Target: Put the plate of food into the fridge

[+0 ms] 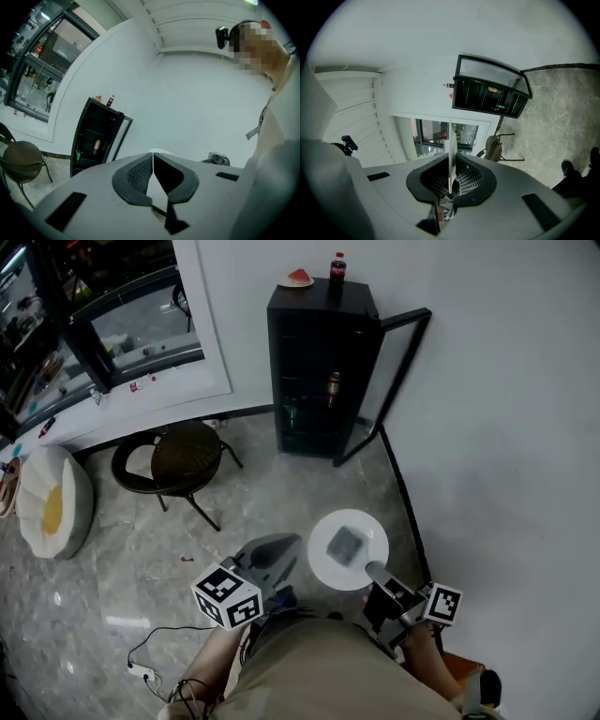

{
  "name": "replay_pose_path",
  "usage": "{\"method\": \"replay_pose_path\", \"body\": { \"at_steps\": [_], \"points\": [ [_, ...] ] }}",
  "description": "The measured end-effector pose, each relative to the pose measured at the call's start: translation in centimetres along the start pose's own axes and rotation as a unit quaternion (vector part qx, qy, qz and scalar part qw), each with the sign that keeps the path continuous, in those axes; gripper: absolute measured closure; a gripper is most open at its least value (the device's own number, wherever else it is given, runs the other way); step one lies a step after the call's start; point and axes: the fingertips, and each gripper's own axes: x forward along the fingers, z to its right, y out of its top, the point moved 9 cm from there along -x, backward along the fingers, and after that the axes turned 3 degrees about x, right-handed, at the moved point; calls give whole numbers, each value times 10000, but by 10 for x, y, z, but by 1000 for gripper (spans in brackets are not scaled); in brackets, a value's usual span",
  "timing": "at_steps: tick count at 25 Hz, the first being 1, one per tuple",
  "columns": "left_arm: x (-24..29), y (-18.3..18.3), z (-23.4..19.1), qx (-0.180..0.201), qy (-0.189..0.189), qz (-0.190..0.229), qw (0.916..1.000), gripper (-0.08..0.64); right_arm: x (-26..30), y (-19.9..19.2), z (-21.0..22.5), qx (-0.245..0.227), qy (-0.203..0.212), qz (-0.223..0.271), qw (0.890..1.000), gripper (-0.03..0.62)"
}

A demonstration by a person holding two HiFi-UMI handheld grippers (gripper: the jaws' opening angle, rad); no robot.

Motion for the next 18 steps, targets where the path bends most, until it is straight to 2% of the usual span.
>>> {"method": "replay_pose_path", "body": {
  "at_steps": [7,18],
  "points": [
    [-16,7,-33,113,-9,130,9999,548,40,-11,-10,-116,-34,-21,9999,563],
    [-40,16,-76,-31,-34,354,9994,548,86,-26,-21,-172,-92,-151,9997,562]
  ]
}}
